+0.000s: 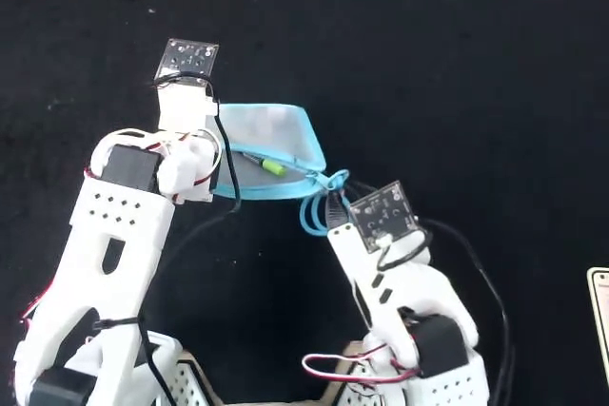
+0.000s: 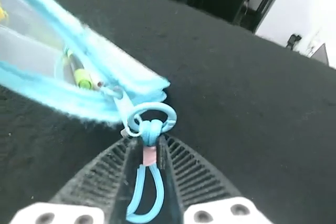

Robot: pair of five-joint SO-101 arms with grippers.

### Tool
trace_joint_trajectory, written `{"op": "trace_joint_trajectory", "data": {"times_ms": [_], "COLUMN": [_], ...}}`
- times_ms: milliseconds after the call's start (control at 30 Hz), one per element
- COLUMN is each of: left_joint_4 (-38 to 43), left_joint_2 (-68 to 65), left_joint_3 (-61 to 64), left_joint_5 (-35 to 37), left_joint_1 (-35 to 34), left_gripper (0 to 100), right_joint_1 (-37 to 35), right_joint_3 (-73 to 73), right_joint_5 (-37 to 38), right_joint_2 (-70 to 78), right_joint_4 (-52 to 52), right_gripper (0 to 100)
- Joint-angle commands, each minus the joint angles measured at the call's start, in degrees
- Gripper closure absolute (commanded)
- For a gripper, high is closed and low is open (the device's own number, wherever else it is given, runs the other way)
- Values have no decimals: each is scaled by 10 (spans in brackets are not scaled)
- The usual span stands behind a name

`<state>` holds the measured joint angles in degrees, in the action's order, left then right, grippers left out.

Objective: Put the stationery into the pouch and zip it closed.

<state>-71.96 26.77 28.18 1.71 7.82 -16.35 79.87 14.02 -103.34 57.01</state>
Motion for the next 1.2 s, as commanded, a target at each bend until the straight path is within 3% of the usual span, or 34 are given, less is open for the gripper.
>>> {"op": "trace_joint_trajectory", "data": {"times_ms": [0,367,567,633,867,1067,1167], "left_joint_4": [-9,-10,-9,-9,-10,-10,-9], "left_joint_2": [-12,-12,-12,-12,-12,-12,-12], "left_joint_3": [3,3,3,3,3,3,4], "left_joint_5": [-1,-1,-1,-1,-1,-1,-1], "left_joint_1": [-15,-15,-15,-15,-15,-15,-15], "left_gripper": [970,970,970,970,970,970,970], "right_joint_1": [4,-171,-172,-172,-164,-82,-33], "right_joint_3": [-62,-59,-29,-7,104,63,52], "right_joint_5": [4,4,-1,-1,0,-1,-1], "right_joint_2": [-42,-41,-41,-42,-44,-45,-45], "right_joint_4": [22,44,43,31,-111,-103,-98], "right_gripper": [987,982,799,780,841,991,989]}}
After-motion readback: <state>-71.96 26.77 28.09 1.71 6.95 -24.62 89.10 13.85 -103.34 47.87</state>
